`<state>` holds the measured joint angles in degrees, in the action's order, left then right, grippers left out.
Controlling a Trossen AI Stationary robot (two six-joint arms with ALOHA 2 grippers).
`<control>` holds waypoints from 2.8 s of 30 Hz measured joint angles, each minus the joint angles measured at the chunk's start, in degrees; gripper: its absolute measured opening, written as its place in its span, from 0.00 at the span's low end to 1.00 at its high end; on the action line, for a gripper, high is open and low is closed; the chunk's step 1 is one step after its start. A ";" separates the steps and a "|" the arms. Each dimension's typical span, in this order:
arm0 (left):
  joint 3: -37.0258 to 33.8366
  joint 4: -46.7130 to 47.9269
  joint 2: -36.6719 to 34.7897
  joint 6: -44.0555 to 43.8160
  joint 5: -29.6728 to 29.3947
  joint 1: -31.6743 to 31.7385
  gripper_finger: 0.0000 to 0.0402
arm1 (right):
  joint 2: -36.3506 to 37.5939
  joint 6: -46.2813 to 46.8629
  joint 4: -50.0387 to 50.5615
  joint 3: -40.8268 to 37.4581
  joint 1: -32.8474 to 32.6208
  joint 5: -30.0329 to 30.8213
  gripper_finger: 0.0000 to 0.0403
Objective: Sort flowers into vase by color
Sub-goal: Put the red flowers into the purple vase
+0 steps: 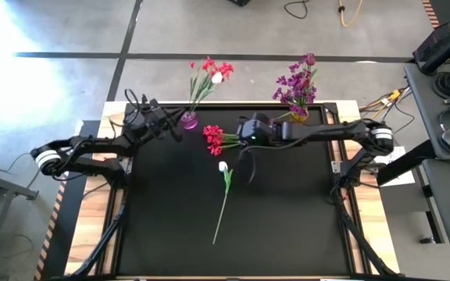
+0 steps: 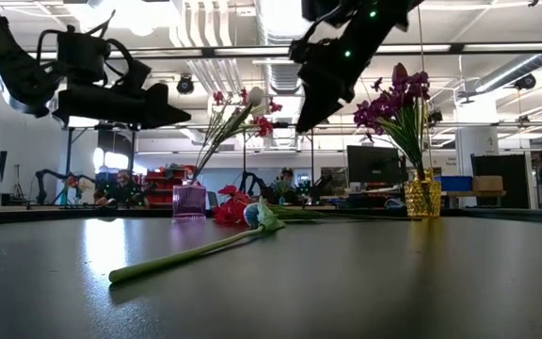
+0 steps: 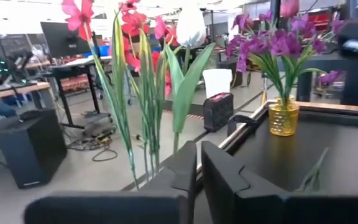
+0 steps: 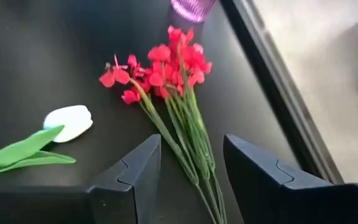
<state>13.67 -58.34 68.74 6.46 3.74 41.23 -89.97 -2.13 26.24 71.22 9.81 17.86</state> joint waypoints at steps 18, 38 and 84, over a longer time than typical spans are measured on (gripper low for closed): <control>-8.21 -10.54 -5.52 -4.07 1.17 0.00 0.00 | -15.99 -13.91 8.73 4.98 12.99 -17.82 0.51; -7.82 -10.15 -4.97 -4.48 4.66 0.00 0.00 | -27.61 -17.42 18.03 15.93 16.19 -23.29 0.33; -13.10 -24.24 -11.86 -5.58 0.31 0.04 0.00 | -32.46 -14.25 -87.08 15.61 2.60 0.65 0.07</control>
<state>0.57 -82.59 56.88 0.89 4.05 41.28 -122.44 -16.38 -60.84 86.83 12.40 18.51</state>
